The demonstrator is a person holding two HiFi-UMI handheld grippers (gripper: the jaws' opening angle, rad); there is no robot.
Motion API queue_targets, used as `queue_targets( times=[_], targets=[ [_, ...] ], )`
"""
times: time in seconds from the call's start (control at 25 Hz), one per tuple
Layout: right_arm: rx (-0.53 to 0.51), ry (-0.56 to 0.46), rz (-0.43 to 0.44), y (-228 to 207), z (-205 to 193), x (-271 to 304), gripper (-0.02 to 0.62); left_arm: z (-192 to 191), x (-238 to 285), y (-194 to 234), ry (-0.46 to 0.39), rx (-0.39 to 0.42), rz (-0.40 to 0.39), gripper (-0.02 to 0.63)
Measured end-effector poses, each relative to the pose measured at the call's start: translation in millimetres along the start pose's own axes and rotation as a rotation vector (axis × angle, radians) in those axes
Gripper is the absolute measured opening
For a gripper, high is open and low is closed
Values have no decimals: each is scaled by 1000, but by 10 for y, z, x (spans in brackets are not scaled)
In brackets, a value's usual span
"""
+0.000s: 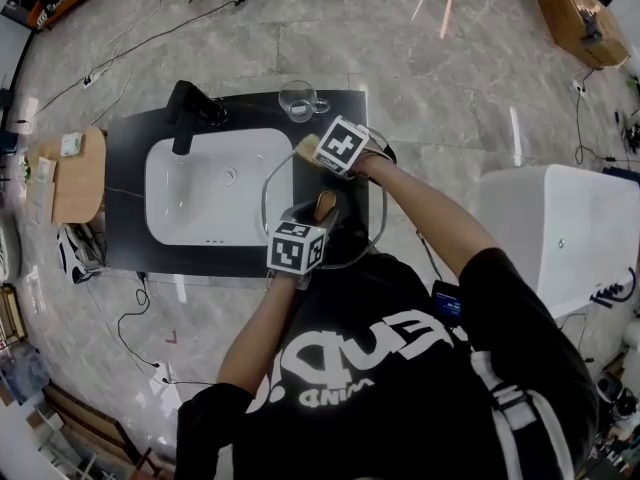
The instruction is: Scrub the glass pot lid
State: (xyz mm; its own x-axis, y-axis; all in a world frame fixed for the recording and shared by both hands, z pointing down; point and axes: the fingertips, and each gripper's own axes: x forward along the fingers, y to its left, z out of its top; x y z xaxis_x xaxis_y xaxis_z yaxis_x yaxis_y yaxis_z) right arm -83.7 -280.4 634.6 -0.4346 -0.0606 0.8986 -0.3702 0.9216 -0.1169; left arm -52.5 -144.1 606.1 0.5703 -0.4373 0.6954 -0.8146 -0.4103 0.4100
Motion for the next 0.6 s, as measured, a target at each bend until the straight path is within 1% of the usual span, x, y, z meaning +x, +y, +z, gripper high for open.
queue_targets(
  times=[0.24,0.36,0.4,0.48,0.6],
  targets=[
    [-62,4,4,83,120,76,48,-9,12,10,1,3,0,176],
    [-75,-23,62,236,217,116,48,-1,13,-3,1,6,-1,178],
    [-75,-18,75,276,222,128,48,-2,11,-4,2,7,-1,178],
    [-76,7,89,329,205,129,48,-7,8,-7,3,9,-1,178],
    [-86,-12,111,392,282,146,48,-4,9,-9,4,10,0,178]
  ],
)
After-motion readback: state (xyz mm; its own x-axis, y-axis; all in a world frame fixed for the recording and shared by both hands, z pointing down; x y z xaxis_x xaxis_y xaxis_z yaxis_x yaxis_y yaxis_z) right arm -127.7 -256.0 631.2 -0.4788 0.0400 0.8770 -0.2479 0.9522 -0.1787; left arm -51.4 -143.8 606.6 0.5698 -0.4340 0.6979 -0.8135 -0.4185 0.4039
